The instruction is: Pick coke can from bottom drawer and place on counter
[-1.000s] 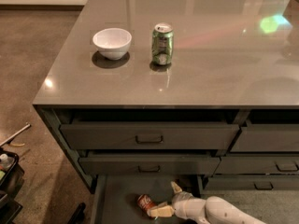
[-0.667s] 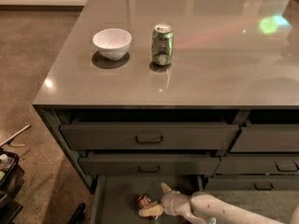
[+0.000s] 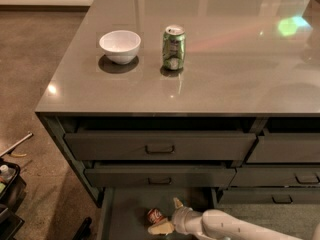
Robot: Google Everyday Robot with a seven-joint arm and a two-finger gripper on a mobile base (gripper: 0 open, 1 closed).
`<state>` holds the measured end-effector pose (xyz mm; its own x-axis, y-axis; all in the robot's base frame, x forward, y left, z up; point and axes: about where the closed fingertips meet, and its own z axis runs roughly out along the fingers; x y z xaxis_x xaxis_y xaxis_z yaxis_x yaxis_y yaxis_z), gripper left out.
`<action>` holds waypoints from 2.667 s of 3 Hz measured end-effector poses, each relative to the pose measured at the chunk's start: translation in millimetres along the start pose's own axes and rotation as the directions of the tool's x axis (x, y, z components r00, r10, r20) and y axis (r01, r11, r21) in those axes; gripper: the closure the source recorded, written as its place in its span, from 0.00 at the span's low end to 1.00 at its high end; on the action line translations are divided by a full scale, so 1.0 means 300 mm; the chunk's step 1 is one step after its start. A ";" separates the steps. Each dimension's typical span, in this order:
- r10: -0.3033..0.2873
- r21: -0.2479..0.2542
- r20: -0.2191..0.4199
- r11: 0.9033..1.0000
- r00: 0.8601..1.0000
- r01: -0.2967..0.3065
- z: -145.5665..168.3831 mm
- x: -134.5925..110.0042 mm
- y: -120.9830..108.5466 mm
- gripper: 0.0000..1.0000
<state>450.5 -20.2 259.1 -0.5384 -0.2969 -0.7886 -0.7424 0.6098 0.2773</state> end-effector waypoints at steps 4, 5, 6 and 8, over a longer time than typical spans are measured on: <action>-0.021 0.033 -0.087 0.999 0.996 0.024 0.155 0.109 -0.020 0.00; -0.008 0.028 -0.122 1.000 0.992 0.011 0.191 0.153 -0.029 0.00; 0.010 0.025 -0.152 1.000 0.988 -0.006 0.218 0.194 -0.036 0.00; 0.057 0.047 -0.194 0.998 0.979 -0.049 0.253 0.273 -0.061 0.00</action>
Offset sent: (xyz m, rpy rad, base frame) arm 0.0046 0.0077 -0.0412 -0.0937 -0.0054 -0.0237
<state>450.3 0.1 147.8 -0.6474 -0.3984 -0.6498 -0.6955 0.6576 0.2897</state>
